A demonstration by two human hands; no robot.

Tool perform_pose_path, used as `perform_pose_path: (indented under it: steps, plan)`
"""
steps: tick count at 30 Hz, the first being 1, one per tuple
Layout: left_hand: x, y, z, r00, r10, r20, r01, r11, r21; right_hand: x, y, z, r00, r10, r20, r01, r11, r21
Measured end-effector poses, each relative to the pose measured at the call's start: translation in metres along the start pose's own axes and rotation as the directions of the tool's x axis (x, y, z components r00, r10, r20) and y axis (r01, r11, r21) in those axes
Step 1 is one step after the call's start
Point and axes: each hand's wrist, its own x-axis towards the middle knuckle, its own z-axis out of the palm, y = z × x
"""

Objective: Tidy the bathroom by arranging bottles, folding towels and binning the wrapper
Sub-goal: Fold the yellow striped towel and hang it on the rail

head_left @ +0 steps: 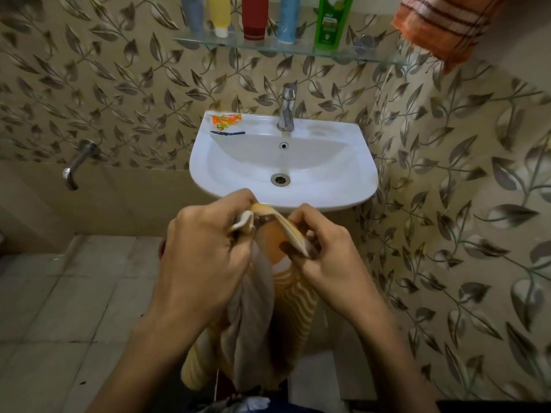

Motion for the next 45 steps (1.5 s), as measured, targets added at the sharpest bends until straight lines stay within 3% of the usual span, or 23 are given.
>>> perform_pose_path:
  steps: [4, 7, 9, 12, 14, 19, 23, 25, 28, 30, 33, 36, 38, 41, 45]
  plan:
    - [0.003, -0.002, -0.012, 0.989, -0.007, -0.151, 0.018, 0.997, 0.075, -0.010, 0.024, 0.005, 0.970, 0.157, -0.184, -0.187, 0.969, -0.159]
    - [0.005, -0.010, -0.015, 0.989, -0.012, -0.148, 0.030, 0.992, 0.125, -0.015, 0.032, 0.003, 0.955, 0.195, -0.222, -0.248, 0.936, -0.248]
    - [0.007, -0.020, -0.013, 0.997, -0.055, -0.045, 0.061, 0.985, 0.159, -0.016, 0.036, -0.004, 0.960, 0.244, -0.136, -0.268, 0.942, -0.202]
    - [0.006, -0.038, -0.008, 0.970, -0.187, 0.156, 0.150, 0.964, 0.220, -0.017, 0.038, -0.014, 0.949, 0.260, 0.179, -0.269, 0.963, 0.026]
    - [0.001, -0.044, -0.002, 0.950, -0.238, 0.200, 0.192, 0.955, 0.224, -0.019, 0.037, -0.012, 0.942, 0.225, 0.249, -0.259, 0.959, 0.115]
    - [-0.004, -0.047, 0.010, 0.955, -0.280, 0.102, 0.250, 0.939, 0.238, -0.016, 0.031, 0.000, 0.966, 0.247, 0.078, -0.259, 0.933, 0.249]
    - [-0.003, -0.044, 0.008, 0.935, -0.353, 0.027, 0.340, 0.917, 0.208, -0.011, 0.024, 0.004, 0.967, 0.248, -0.051, -0.241, 0.963, 0.120]
    - [-0.002, -0.040, 0.003, 0.920, -0.370, 0.130, 0.342, 0.919, 0.195, -0.010, 0.018, 0.005, 0.971, 0.226, -0.079, -0.224, 0.974, 0.039]
    - [-0.003, -0.029, 0.001, 0.859, -0.245, 0.450, 0.194, 0.968, 0.157, -0.008, 0.007, 0.009, 0.990, 0.122, -0.065, -0.127, 0.990, -0.067]
    - [-0.007, -0.023, 0.008, 0.840, -0.175, 0.514, 0.121, 0.983, 0.136, -0.008, 0.000, 0.013, 0.998, 0.045, -0.047, -0.050, 0.991, -0.120]
    - [-0.009, -0.021, 0.015, 0.908, -0.163, 0.386, 0.086, 0.974, 0.210, -0.008, -0.001, 0.019, 0.993, -0.018, -0.113, -0.002, 0.985, -0.174]
    - [-0.010, -0.017, 0.009, 0.939, -0.107, 0.328, 0.057, 0.985, 0.160, -0.012, 0.008, 0.030, 0.972, -0.020, -0.234, -0.037, 0.971, -0.236]
    - [-0.013, -0.013, 0.006, 0.949, -0.067, 0.308, 0.027, 0.991, 0.134, -0.017, 0.020, 0.038, 0.944, 0.056, -0.327, -0.137, 0.963, -0.231]
    - [-0.013, -0.016, -0.003, 0.982, -0.080, 0.168, 0.053, 0.986, 0.159, -0.028, 0.043, 0.041, 0.865, 0.239, -0.442, -0.353, 0.915, -0.196]
    - [-0.006, -0.032, -0.016, 0.974, -0.224, 0.024, 0.210, 0.942, 0.262, -0.039, 0.055, 0.031, 0.806, 0.366, -0.466, -0.483, 0.861, -0.159]
